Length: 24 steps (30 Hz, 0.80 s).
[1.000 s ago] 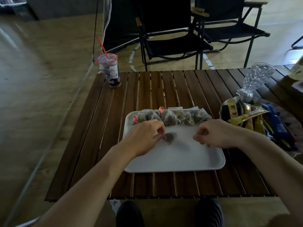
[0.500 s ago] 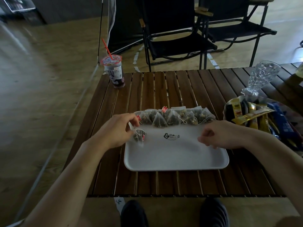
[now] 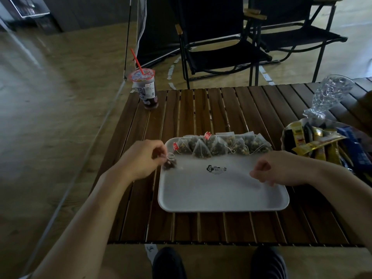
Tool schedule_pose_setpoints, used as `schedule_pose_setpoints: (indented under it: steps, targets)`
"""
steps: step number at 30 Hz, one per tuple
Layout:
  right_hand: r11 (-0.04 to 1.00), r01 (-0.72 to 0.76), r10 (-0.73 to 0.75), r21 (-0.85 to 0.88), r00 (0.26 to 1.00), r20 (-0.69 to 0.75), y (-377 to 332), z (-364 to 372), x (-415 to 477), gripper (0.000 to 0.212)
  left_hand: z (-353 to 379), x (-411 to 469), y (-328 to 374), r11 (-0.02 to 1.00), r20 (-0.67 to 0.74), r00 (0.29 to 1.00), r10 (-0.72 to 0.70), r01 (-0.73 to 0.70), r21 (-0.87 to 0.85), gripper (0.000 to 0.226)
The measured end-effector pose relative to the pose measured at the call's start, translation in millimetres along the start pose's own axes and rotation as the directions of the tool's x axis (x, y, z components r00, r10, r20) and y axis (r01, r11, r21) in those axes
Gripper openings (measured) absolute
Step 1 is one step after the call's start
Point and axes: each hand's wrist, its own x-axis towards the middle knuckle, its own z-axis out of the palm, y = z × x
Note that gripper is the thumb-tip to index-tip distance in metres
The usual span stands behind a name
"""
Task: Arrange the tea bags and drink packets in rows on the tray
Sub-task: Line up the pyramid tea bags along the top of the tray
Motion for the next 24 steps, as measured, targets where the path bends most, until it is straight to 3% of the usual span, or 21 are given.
schedule_pose_setpoints:
  steps: [5, 11, 18, 24]
  targets:
    - [1.000, -0.003, 0.003, 0.009, 1.000, 0.006, -1, 1, 1, 0.027, -4, 4, -5, 0.999, -0.265, 0.964, -0.035, 0.026, -0.036, 0.006]
    - [1.000, 0.000, 0.000, -0.005, 1.000, 0.009, -3, -1, 0, 0.029, 11, 25, -7, 0.993, -0.395, 0.913, 0.106, -0.080, 0.081, 0.007]
    - [1.000, 0.018, -0.018, -0.018, 1.000, 0.002, 0, -1, 1, 0.027, 26, 44, 1, 0.981, -0.407, 0.896, 0.175, -0.126, 0.145, 0.009]
    - [1.000, 0.007, -0.007, -0.024, 1.000, 0.001, 1, -3, 1, 0.030, 25, 38, -3, 0.993, -0.377, 0.919, 0.114, -0.097, 0.064, 0.034]
